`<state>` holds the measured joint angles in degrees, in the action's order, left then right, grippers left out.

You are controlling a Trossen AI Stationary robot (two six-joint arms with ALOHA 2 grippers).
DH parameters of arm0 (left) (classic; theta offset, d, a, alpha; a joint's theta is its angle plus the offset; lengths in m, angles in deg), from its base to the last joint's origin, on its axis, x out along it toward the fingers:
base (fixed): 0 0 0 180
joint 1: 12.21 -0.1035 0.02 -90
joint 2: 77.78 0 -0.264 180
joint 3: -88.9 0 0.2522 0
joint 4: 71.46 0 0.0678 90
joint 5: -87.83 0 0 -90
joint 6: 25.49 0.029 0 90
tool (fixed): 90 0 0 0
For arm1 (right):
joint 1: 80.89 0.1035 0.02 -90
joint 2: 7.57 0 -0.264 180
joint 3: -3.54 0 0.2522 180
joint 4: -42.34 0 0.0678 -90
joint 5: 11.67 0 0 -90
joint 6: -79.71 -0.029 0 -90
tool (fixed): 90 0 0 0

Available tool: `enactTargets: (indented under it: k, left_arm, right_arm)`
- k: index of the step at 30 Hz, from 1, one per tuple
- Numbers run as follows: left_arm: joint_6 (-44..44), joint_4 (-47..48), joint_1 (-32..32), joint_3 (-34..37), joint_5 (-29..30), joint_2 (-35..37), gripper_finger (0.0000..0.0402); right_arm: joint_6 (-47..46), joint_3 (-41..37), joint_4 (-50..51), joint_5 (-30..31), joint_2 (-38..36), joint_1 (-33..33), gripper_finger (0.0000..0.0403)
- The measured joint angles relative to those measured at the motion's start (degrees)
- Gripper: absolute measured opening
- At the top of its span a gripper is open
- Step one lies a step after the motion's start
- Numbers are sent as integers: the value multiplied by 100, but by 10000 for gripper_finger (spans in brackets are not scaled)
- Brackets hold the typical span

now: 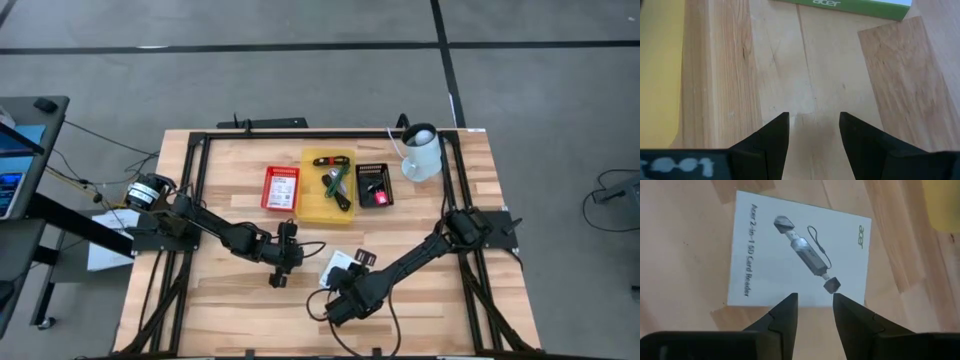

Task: Pick and place items into bin
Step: Put the card reader box in the red bin

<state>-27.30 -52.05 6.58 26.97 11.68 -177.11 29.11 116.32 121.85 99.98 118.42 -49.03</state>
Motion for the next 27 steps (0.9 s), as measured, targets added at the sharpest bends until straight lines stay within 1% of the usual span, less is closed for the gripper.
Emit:
enactTargets:
  k: [10,16,21,27]
  left_arm:
    - [-63,0,0,0,0,0,167]
    - [-87,0,0,0,-1,0,167]
    - [-87,0,0,0,0,0,167]
    - [-87,0,0,0,0,0,167]
  right_arm:
    - [-1,-14,-41,-87,-6,0,121]
    - [-45,-413,-396,-299,-9,0,121]
    - [-60,-751,-760,-362,-72,-8,120]
    - [-101,-791,-763,-450,-59,-9,120]
